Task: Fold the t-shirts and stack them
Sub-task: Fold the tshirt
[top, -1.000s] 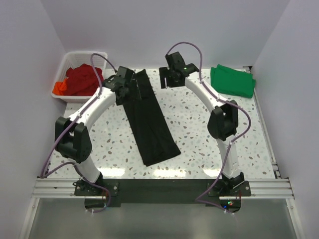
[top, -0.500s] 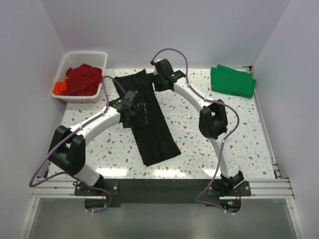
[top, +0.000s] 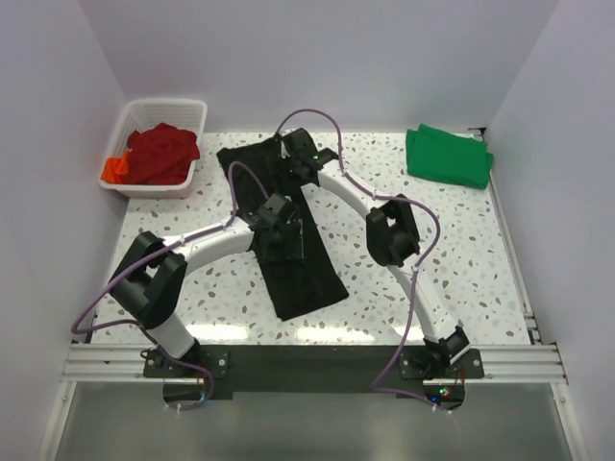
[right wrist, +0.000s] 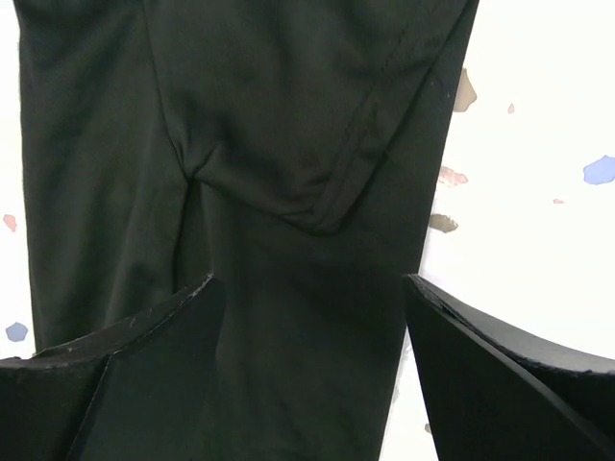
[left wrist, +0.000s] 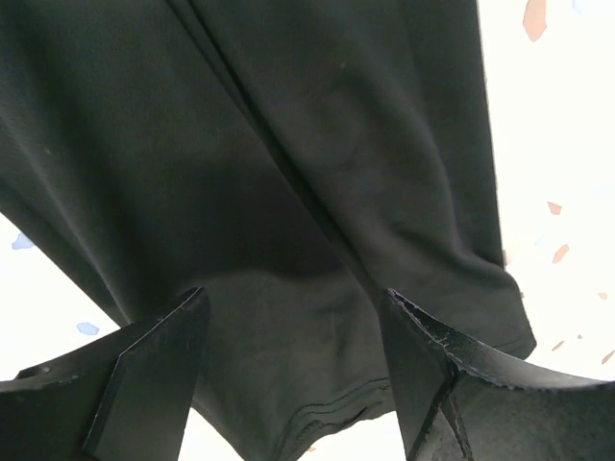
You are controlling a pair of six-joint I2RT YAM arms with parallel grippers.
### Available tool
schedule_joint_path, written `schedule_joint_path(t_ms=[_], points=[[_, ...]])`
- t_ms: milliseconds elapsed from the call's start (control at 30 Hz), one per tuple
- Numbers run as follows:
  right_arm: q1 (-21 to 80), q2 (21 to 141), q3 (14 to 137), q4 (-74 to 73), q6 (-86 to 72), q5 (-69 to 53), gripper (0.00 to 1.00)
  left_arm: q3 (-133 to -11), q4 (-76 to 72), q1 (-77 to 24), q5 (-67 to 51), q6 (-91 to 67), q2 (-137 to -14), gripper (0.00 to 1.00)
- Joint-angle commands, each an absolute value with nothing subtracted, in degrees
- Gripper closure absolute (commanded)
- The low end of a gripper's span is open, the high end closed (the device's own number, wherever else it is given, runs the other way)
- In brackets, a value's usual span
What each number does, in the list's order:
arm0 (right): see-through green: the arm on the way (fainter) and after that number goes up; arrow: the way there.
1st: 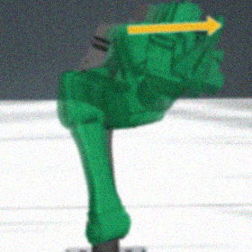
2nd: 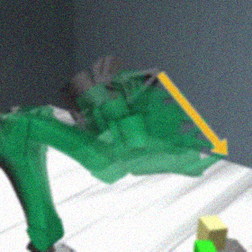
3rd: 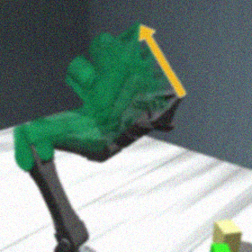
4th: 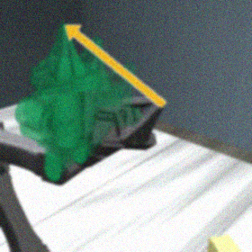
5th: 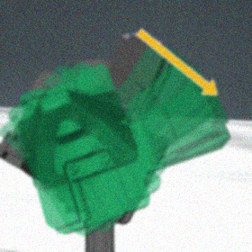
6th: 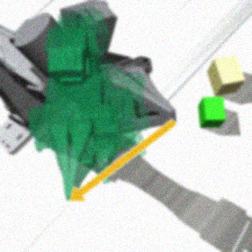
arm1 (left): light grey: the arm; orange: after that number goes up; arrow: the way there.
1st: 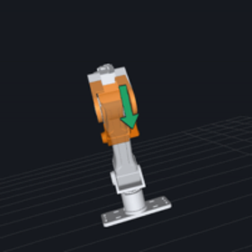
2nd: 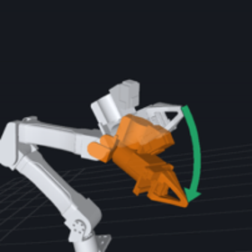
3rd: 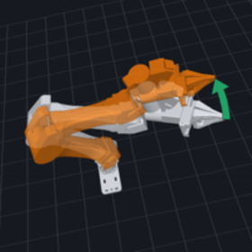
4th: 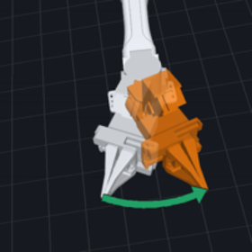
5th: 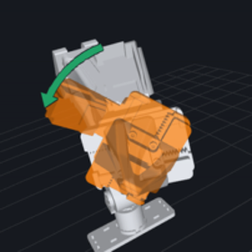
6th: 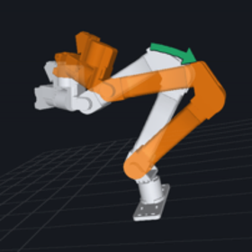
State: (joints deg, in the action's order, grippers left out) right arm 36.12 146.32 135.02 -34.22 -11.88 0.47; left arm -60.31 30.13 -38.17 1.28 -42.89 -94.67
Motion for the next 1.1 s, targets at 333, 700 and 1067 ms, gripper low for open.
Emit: schedule_joint_path(t_ms=[333,700,1067], points=[[39.7,147.5,138.6,-31.1,-6.2,2.5,0.20,-58.0,25.9,-42.6,-1.2,-42.4,-98.3,0.25],[41.3,154.3,141.0,-32.3,-1.9,12.4,0.18,-54.9,30.2,-45.3,-0.2,-42.5,-96.3,0.25],[41.0,155.6,139.1,-35.6,-4.4,25.0,0.17,-49.7,35.9,-46.8,4.2,-41.5,-88.8,0.25]])
